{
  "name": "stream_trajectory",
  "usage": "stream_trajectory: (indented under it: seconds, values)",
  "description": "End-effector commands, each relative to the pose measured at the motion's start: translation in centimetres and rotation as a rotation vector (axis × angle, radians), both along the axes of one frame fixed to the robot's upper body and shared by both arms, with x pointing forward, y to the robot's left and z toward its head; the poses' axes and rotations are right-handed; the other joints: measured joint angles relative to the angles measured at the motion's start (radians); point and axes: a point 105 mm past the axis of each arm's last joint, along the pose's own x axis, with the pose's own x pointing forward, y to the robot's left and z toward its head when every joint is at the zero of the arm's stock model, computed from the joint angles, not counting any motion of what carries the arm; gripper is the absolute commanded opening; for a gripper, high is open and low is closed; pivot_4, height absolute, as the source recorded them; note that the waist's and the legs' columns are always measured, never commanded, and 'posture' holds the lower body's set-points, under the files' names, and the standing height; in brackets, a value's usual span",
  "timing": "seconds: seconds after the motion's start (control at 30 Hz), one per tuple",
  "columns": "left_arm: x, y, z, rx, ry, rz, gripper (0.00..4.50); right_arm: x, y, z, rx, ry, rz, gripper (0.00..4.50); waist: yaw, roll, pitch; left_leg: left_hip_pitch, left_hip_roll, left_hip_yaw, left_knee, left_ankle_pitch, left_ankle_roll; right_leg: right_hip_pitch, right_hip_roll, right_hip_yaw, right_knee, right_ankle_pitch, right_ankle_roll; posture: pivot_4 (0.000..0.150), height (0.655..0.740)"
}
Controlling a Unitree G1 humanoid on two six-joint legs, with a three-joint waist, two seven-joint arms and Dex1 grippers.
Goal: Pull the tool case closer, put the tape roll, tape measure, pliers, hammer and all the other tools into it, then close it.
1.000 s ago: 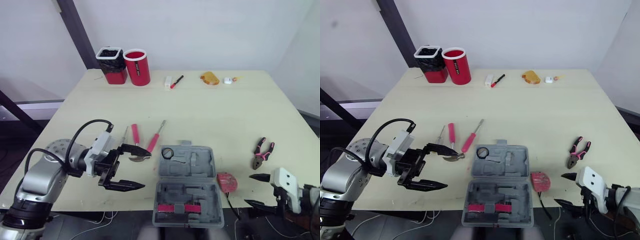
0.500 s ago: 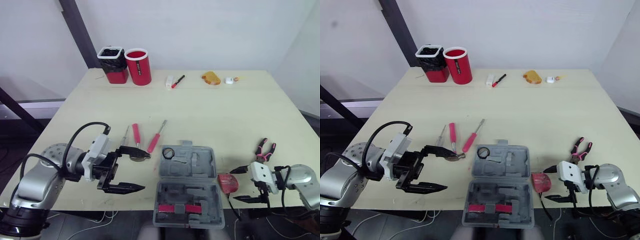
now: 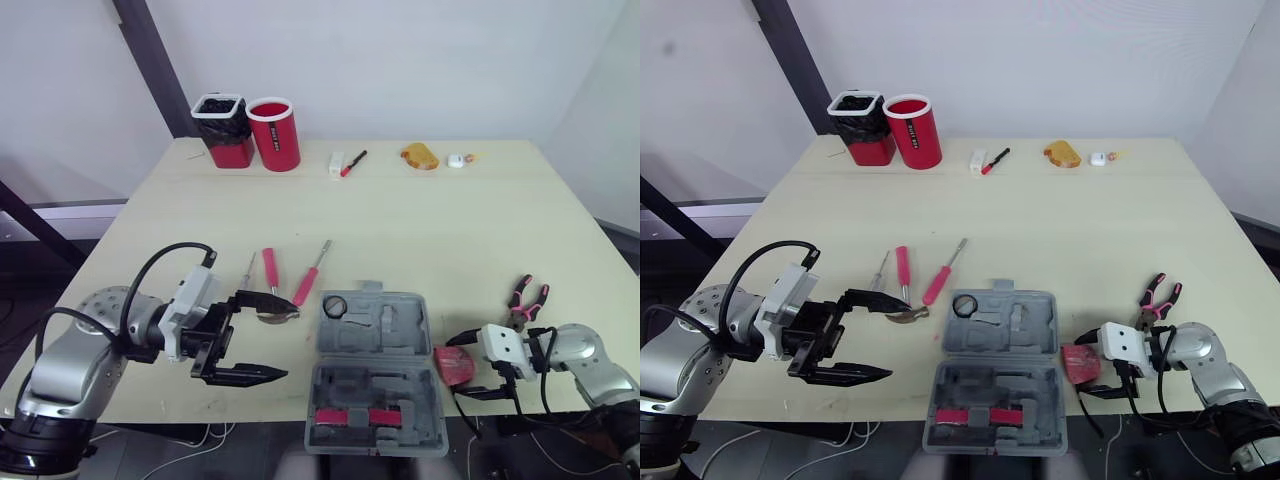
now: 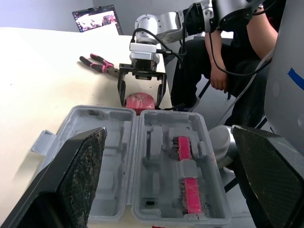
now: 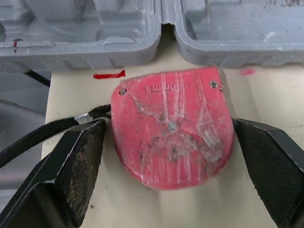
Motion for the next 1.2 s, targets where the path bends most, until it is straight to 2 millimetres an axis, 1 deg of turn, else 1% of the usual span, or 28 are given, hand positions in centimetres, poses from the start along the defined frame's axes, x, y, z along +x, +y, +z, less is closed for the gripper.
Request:
stream_trajectory:
  seconds: [0.03, 0.07, 0.13, 0.2, 0.4, 0.5, 0.57, 0.67, 0.77, 0.83, 0.93, 1.03, 1.07, 1.1, 1.2]
  values:
    - [-0.2, 0.0, 0.5, 0.014, -0.028, -0.027, 4.5, 0.3, 0.0, 0.5, 0.008, -0.029, -0.011, 3.46, 0.0, 0.0, 0.0, 0.0, 0.0, 0.0, 0.0, 0.0, 0.0, 0.0, 0.0, 0.0, 0.0, 0.0, 0.0, 0.15, 0.7371]
    - [-0.2, 0.0, 0.5, 0.014, -0.027, -0.027, 4.5, 0.3, 0.0, 0.7, 0.01, -0.031, -0.017, 3.14, 0.0, 0.0, 0.0, 0.0, 0.0, 0.0, 0.0, 0.0, 0.0, 0.0, 0.0, 0.0, 0.0, 0.0, 0.0, 0.15, 0.7371]
    - [-0.1, 0.0, 0.4, 0.012, -0.027, -0.028, 4.5, 0.3, -0.1, 0.7, 0.003, -0.034, -0.017, 3.09, 0.0, 0.0, 0.0, 0.0, 0.0, 0.0, 0.0, 0.0, 0.0, 0.0, 0.0, 0.0, 0.0, 0.0, 0.0, 0.15, 0.7371]
    - [0.0, 0.0, 0.3, 0.007, -0.028, -0.03, 4.5, 0.0, -0.7, 1.0, -0.028, -0.032, -0.02, 3.09, 0.001, 0.0, 0.0, 0.0, 0.0, 0.0, 0.0, 0.0, 0.0, 0.0, 0.0, 0.0, 0.0, 0.0, 0.0, 0.15, 0.7371]
    - [0.1, -0.3, 0.2, -0.019, -0.027, -0.034, 4.5, 0.5, -1.6, 3.6, -0.068, -0.09, -0.057, 3.09, 0.002, 0.0, 0.0, 0.0, 0.0, 0.001, 0.0, 0.0, 0.0, 0.0, 0.0, 0.0, 0.0, 0.0, 0.0, 0.15, 0.7371]
    - [0.1, -0.3, 0.0, -0.017, -0.028, -0.034, 4.5, 0.8, -1.4, 5.9, -0.072, -0.099, -0.066, 3.09, 0.0, 0.001, 0.0, 0.0, 0.0, 0.0, 0.0, 0.0, 0.0, 0.0, 0.0, 0.0, 0.0, 0.0, 0.0, 0.15, 0.7371]
    - [0.2, -0.2, -0.1, -0.003, -0.052, -0.029, 4.5, 1.0, -0.9, 6.8, -0.074, -0.105, -0.079, 3.09, 0.0, 0.001, 0.0, 0.0, 0.0, 0.0, 0.0, 0.0, 0.0, -0.001, 0.0, 0.0, 0.0, 0.0, 0.0, 0.15, 0.7371]
    - [0.6, -0.2, -0.1, -0.019, -0.059, -0.004, 4.5, 1.5, -0.3, 7.1, -0.137, -0.133, -0.088, 3.09, 0.001, 0.001, 0.0, 0.0, 0.0, 0.0, 0.0, 0.0, 0.0, -0.001, 0.0, 0.0, 0.0, 0.0, 0.0, 0.15, 0.7371]
    - [0.8, 0.0, -0.2, -0.024, -0.069, 0.016, 4.5, 2.4, 1.4, 8.1, -0.16, -0.147, -0.077, 3.09, 0.001, 0.001, 0.001, -0.001, 0.0, 0.0, 0.0, 0.0, 0.0, -0.001, 0.0, 0.0, 0.0, 0.0, 0.0, 0.15, 0.7371]
    - [1.1, 0.2, -0.3, -0.03, -0.078, 0.045, 4.5, 3.2, 2.9, 8.7, -0.209, -0.177, -0.023, 3.09, -0.004, 0.001, 0.001, -0.001, 0.0, 0.0, 0.0, 0.0, 0.0, -0.001, 0.0, 0.0, 0.0, 0.0, 0.0, 0.15, 0.7371]
    - [1.5, 0.3, -0.3, -0.036, -0.088, 0.071, 4.5, 3.7, 4.5, 9.4, -0.247, -0.176, 0.023, 3.09, 0.001, 0.001, 0.001, -0.001, 0.0, 0.0, 0.0, 0.0, 0.0, -0.001, 0.0, 0.0, 0.0, 0.0, 0.0, 0.15, 0.7371]
    - [1.8, 0.2, -0.3, -0.043, -0.101, 0.089, 4.5, 5.5, 6.1, 9.7, -0.309, -0.199, 0.006, 3.09, 0.001, 0.001, 0.001, -0.002, 0.0, 0.0, 0.0, 0.0, 0.0, -0.002, 0.0, -0.001, 0.0, 0.0, 0.0, 0.15, 0.7371]
    - [1.9, 0.2, -0.3, -0.046, -0.105, 0.094, 4.5, 5.8, 6.5, 9.6, -0.328, -0.192, 0.005, 3.09, 0.001, 0.001, 0.001, -0.002, 0.0, 0.0, 0.0, 0.0, 0.0, -0.002, 0.0, -0.001, 0.0, 0.0, 0.0, 0.15, 0.7371]
    - [1.9, 0.2, -0.3, -0.047, -0.107, 0.097, 4.5, 5.9, 6.7, 9.5, -0.339, -0.184, 0.005, 3.09, 0.001, 0.001, 0.001, -0.003, 0.0, 0.0, 0.0, 0.0, 0.0, -0.002, 0.0, -0.001, 0.0, 0.0, 0.0, 0.15, 0.7371]
    - [1.9, 0.3, -0.3, -0.048, -0.115, 0.117, 4.5, 6.6, 7.1, 8.6, -0.448, -0.172, -0.025, 3.09, 0.004, 0.001, 0.001, -0.003, 0.0, -0.001, 0.0, 0.0, 0.0, -0.002, 0.0, -0.001, 0.0, 0.0, 0.0, 0.15, 0.7371]
